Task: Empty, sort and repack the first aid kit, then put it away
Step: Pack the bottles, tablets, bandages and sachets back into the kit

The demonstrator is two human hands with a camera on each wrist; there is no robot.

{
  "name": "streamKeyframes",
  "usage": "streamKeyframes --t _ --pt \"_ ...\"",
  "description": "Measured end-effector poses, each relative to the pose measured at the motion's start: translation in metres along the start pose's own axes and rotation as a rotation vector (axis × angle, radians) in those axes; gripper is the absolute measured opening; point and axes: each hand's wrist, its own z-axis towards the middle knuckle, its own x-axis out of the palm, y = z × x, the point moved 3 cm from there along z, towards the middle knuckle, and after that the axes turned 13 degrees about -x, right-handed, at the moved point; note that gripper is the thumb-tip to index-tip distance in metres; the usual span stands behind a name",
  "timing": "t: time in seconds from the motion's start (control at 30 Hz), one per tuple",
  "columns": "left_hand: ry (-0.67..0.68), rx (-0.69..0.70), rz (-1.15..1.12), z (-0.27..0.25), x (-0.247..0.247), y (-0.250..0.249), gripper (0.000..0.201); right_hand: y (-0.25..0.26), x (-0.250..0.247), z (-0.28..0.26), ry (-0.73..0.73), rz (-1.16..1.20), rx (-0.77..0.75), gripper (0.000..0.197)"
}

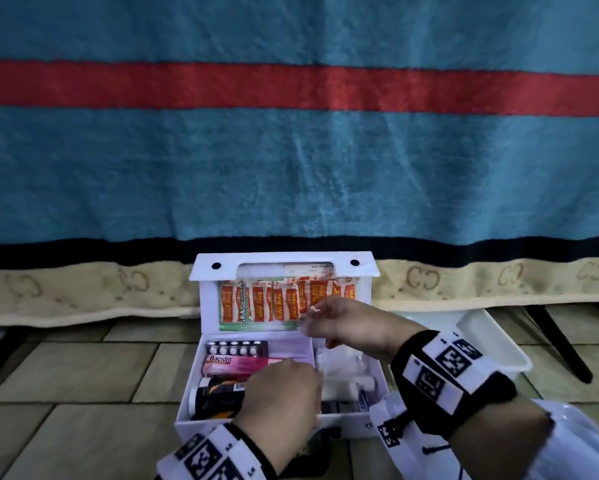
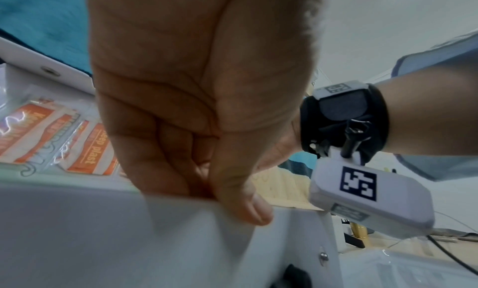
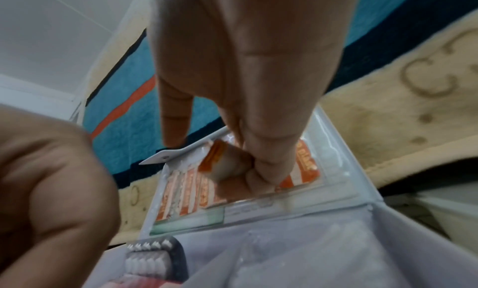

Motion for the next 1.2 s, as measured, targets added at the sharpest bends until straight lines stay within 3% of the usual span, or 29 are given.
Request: streamKeyframes --t 0.07,0.17,0.33,0.5,0.6,0.7,0.9,1.07,1.2 --pt "-0.011 0.012 0.02 0.001 0.001 0.0 0.021 0.008 -0.004 0.006 -0.008 -0.066 -0.063 0.02" --pt "-0.013 0.02 0.023 0.003 0.002 0.002 0.022 0.019 -0.013 0.014 0.029 -0.092 -0.147 0.033" --pt "0.016 0.036 -0.015 0.007 0.004 0.003 0.023 0.041 -0.03 0.029 0.016 -0.228 -0.268 0.03" --pt "0.042 0.032 0.001 0.007 0.003 0.003 0.025 0.046 -0.04 0.047 -0.25 -0.113 -0.238 0.009" --pt "0.043 0.041 0.008 0.006 0.002 0.003 0.026 0.047 -0.036 0.051 -0.444 0.067 -0.268 0.018" --pt "0.04 0.054 0.023 0.004 0.0 0.003 0.025 0.047 -0.033 0.055 -0.558 -0.09 -0.357 0.018" --pt "0.061 0.042 0.033 0.001 -0.003 0.003 0.027 0.045 -0.018 0.052 -0.39 -0.436 -0.317 0.009" --pt "0.056 0.031 0.035 0.0 -0.005 0.002 0.027 0.044 -0.015 0.052 -0.321 -0.515 -0.238 0.011" --pt "0.041 0.024 0.028 0.0 -0.004 0.003 0.026 0.051 -0.012 0.046 -0.284 -0.531 -0.259 0.016"
